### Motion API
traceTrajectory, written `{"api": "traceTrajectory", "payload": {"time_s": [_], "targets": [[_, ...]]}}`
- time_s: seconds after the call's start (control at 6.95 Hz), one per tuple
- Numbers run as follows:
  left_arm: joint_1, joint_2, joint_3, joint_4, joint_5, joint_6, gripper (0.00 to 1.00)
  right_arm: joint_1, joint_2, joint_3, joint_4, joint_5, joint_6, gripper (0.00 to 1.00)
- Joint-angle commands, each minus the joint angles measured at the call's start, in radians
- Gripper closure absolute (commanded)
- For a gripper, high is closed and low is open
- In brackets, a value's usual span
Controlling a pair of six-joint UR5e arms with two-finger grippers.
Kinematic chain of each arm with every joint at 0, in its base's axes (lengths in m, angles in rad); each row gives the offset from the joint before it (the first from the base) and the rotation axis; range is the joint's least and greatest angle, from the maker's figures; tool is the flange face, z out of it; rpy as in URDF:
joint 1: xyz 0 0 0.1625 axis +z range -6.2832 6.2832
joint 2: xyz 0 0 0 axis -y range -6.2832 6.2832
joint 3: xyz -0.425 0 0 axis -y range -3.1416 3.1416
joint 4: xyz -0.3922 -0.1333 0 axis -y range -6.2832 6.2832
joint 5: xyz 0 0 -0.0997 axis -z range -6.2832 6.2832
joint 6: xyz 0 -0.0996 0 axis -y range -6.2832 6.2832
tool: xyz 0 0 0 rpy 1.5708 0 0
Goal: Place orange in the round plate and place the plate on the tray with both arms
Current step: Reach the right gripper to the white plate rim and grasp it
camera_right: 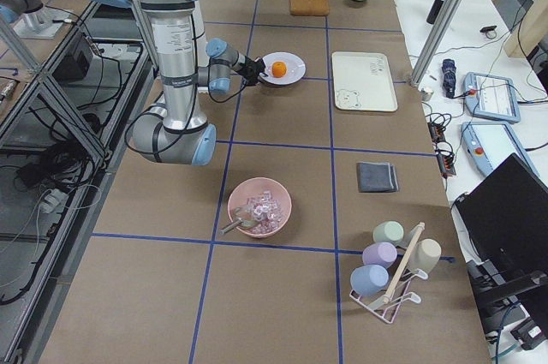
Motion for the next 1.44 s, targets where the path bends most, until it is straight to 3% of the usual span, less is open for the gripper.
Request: {"api": "traceTrajectory", "payload": {"time_s": [0.0,0.14,0.29,0.72,1.01,1.29], "targets": [[0.0,0.001,-0.003,0.0,0.0,0.0,0.02,-0.001,0.001,-0.003,-0.002,-0.003,0.036,0.89],[0.0,0.001,-0.004,0.0,0.0,0.0,0.02,-0.001,0.011,-0.01,0.001,-0.004,0.039,0.9],[0.0,0.001,-0.006,0.0,0.0,0.0,0.02,0.004,0.03,-0.014,0.004,-0.028,0.047,1.0],[0.0,-0.001,-0.009,0.0,0.0,-0.002,0.02,0.045,0.061,0.0,0.013,-0.081,0.144,1.0],[0.0,-0.002,-0.01,0.0,0.0,-0.014,0.02,0.061,0.066,0.003,0.196,-0.127,0.163,1.0],[0.0,-0.002,-0.017,0.001,0.0,-0.017,0.02,0.09,0.066,0.003,0.224,-0.135,0.163,1.0]]}}
